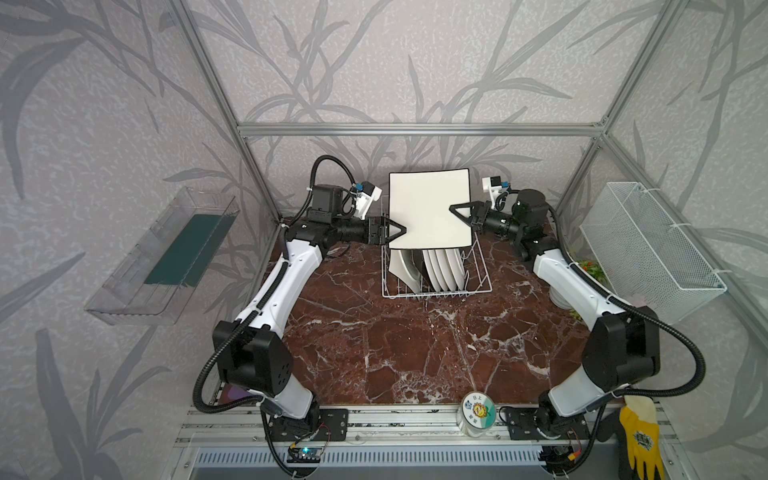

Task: Unload the plates from the dish rack

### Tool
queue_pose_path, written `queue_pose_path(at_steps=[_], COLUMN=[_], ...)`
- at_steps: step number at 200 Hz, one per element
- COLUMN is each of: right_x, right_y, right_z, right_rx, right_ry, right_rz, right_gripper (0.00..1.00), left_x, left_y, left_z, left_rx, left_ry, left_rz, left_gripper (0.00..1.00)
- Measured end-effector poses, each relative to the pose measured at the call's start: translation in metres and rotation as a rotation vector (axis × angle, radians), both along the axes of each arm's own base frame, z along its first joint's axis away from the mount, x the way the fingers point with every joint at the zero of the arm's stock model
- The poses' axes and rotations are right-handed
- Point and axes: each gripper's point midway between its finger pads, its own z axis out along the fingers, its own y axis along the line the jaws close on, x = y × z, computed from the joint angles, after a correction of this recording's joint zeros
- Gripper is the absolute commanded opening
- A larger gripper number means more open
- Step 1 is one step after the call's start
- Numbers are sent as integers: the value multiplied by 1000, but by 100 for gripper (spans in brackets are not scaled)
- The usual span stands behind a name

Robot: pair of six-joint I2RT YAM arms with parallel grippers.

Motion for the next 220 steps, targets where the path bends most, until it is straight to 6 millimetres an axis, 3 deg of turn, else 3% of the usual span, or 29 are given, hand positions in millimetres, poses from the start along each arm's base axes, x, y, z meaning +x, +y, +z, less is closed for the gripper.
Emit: queue_pose_path(at_steps=[64, 105, 141, 161, 190, 220], right_x=[-8, -11, -10, -10, -11, -12], right_y=[10, 16, 19, 20, 21, 24], right_z=[5, 7, 8, 8, 8, 5], right_rx=[10, 22, 35, 40, 44, 48], right_ry=[-23, -30, -45, -47, -59, -58], right_rz=[41, 71, 86, 96, 109, 123], right_gripper=[0, 0, 0, 0, 0, 0], left_x=[5, 7, 9, 10, 9, 8], left_y=[-9, -10, -8, -8, -10, -12], left_z=[16, 21, 20, 20, 24, 29], left_rx=[-95, -119, -128, -135, -152, -166], left_ry=[-4, -2, 3, 6, -2, -10], left_rz=[-39, -38, -29, -26, -41, -53], left_gripper=[75, 52, 44, 45, 64, 64])
